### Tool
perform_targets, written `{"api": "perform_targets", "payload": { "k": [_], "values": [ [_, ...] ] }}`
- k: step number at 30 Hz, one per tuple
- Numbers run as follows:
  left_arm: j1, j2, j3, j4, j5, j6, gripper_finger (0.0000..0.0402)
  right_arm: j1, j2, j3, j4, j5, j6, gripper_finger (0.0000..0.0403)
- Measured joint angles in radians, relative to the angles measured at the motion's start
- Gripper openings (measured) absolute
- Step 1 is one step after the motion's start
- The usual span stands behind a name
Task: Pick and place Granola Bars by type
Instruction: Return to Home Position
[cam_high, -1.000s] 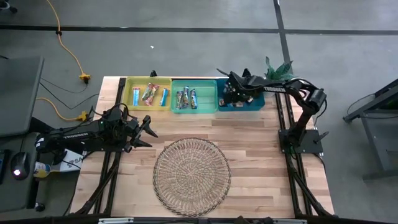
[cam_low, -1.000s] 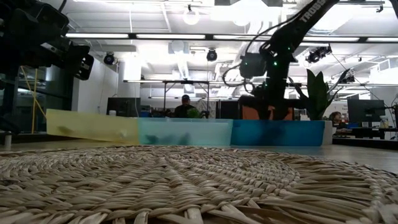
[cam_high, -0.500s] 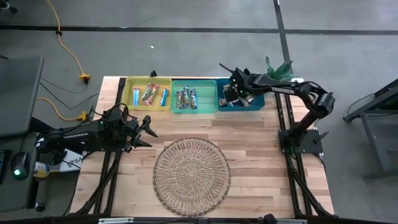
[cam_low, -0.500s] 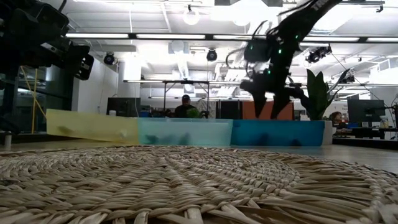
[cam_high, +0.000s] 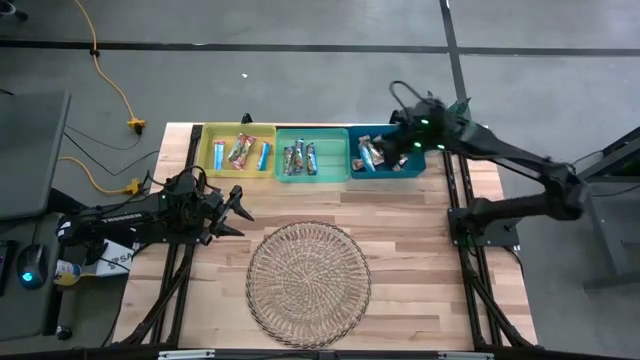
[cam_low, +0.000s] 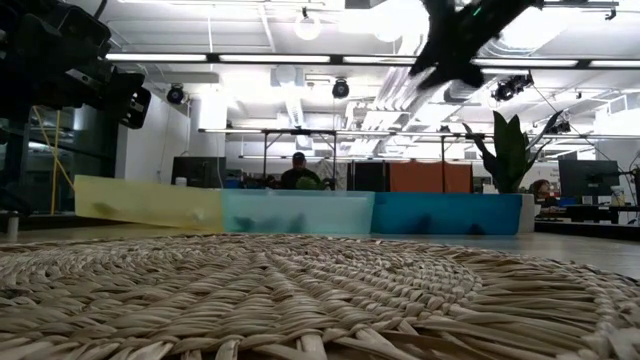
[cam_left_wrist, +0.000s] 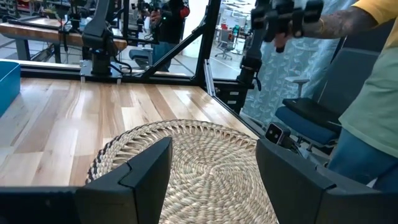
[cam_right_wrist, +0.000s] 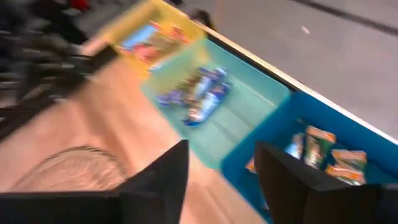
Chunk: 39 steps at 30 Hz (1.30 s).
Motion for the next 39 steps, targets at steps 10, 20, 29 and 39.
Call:
{"api": "perform_targets", "payload": {
  "k": [10, 20, 29, 39],
  "values": [
    [0.0, 0.0, 0.0, 0.0, 0.0, 0.0, 0.023, 0.136, -0.371, -0.089, -0.015, -0.065, -0.017, 0.0008],
    [0.0, 0.0, 0.0, 0.0, 0.0, 0.0, 0.023, 0.307, -0.575, -0.258, 0.062, -0.182, 0.08, 0.0001],
    [0.0, 0.0, 0.0, 0.0, 0.0, 0.0, 0.023, 0.479, -0.747, -0.491, 0.268, -0.109, 0.103, 0.0],
    [0.0, 0.0, 0.0, 0.0, 0.0, 0.0, 0.023, 0.533, -0.88, -0.618, 0.379, 0.0, -0.073, 0.0]
  ]
}}
